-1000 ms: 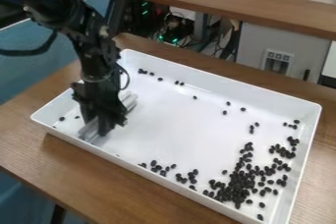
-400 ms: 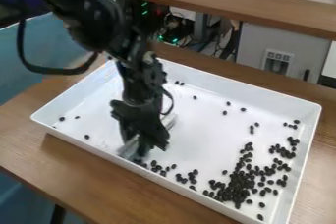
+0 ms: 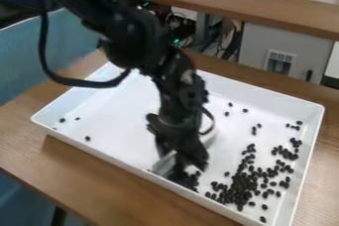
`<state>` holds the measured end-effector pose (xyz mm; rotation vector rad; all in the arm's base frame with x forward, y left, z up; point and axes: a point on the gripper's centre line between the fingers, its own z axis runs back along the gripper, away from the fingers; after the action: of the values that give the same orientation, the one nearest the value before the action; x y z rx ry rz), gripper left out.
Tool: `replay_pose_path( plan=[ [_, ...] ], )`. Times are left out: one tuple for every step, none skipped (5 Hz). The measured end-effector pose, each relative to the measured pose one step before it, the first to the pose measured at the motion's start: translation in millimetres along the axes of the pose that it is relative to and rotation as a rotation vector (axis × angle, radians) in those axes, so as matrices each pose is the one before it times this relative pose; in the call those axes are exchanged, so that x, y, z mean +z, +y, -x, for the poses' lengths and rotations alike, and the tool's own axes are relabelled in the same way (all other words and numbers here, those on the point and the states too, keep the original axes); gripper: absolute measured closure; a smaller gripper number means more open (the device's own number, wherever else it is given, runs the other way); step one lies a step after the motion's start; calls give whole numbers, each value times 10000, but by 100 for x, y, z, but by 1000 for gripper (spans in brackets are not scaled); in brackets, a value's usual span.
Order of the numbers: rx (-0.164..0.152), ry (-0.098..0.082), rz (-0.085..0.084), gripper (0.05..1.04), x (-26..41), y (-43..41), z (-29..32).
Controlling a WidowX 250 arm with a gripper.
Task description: Sweep into pile
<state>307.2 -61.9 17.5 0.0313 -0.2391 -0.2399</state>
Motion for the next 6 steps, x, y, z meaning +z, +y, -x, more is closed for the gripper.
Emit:
replay_pose_path(
  plan=[
    [-194, -78, 319, 701, 832, -3807, -1016],
    [159, 360, 208, 701, -351, -1246, -848],
    [252, 121, -58, 701, 421, 466, -328],
    [649, -283, -82, 701, 2144, 3288, -907],
    [645, -642, -668, 701, 2499, 4562, -1072],
    [204, 30, -590, 701, 458, 4540, -1193]
  ],
)
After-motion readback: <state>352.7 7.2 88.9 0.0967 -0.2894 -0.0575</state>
